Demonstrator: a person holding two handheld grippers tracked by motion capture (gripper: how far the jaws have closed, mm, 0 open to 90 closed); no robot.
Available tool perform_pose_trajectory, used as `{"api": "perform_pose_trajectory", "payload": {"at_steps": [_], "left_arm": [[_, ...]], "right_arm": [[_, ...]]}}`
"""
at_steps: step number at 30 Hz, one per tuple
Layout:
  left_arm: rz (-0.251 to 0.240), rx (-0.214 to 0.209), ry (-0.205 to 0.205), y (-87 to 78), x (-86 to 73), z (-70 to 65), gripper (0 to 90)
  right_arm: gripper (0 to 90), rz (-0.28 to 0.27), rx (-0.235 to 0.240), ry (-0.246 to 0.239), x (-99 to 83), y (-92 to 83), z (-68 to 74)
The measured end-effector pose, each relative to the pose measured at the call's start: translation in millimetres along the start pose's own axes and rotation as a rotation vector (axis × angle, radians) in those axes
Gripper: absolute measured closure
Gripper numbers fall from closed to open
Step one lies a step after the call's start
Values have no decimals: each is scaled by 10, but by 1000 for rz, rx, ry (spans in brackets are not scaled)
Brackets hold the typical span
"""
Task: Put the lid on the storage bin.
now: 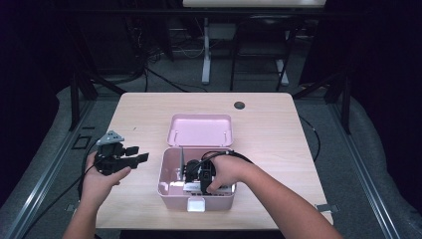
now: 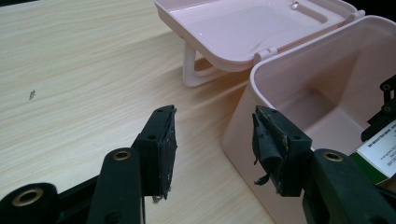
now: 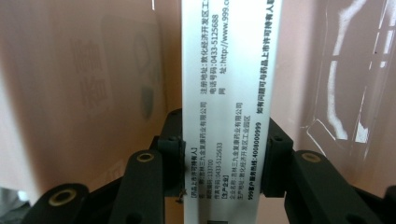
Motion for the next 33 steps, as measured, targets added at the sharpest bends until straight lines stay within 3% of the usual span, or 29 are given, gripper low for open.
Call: {"api": "perform_pose_trajectory", "payload": {"at_steps": [10,18,25,33], "left_arm": [[-4,0,1,-5,6,-4,494],[1,-5,1,-11,6,-3,494],[-5,1,4,-8,8,-1,494],[0,-2,5,-13,7,3,494]], "right_arm": [[584,-53,10,4,68,-147,47],[615,-40,-5,-27,79,-189,69],[619,-45,11,-64,78,-186,115],[618,-41,12,-40,82,-185,111]]}}
Point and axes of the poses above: each handheld gripper's, and its own axes: y roughly forward along the jaws, x roughly out of its top, z roughly to its left, the point moved 7 cm from there along y, roughly forward along the jaws, and after that the axes turned 5 degrees about -z, right-handed, at the moved point
